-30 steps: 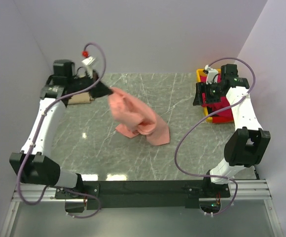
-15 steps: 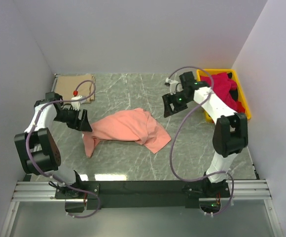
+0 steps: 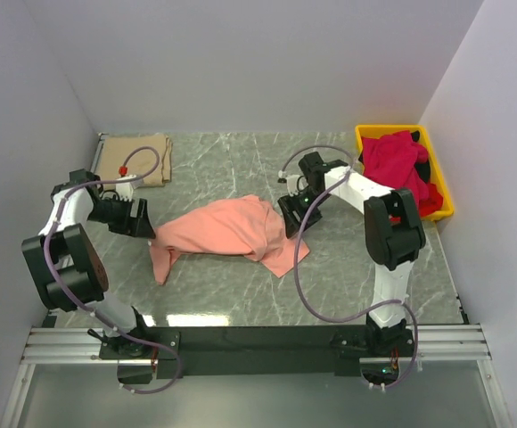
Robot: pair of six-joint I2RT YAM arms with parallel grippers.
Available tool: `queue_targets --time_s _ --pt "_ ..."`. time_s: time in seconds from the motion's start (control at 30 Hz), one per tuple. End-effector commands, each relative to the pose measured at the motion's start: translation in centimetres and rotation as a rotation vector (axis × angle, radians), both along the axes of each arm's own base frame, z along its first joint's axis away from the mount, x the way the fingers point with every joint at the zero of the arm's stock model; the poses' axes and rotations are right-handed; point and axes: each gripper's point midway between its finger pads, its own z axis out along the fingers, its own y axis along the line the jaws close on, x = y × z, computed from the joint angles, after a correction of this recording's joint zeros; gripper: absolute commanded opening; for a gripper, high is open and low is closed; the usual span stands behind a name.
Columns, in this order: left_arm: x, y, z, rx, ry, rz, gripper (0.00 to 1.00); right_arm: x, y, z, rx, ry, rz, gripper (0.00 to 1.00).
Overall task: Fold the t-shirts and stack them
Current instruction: Flatten the tshirt out
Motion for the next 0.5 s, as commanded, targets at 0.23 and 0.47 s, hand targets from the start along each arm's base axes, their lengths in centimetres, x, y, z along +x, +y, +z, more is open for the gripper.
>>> queue_targets --time_s 0.23,0.47 --pt "3.0 -3.4 1.1 -0.149 -0.036 -0.077 0.89 -2.6 2.0 0.3 0.096 0.071 0.109 0.14" --pt "2.9 -6.6 -1.1 -0.116 0.018 -0.107 0.52 -0.5 -0.4 4.6 0.078 -0.090 0.097 0.00"
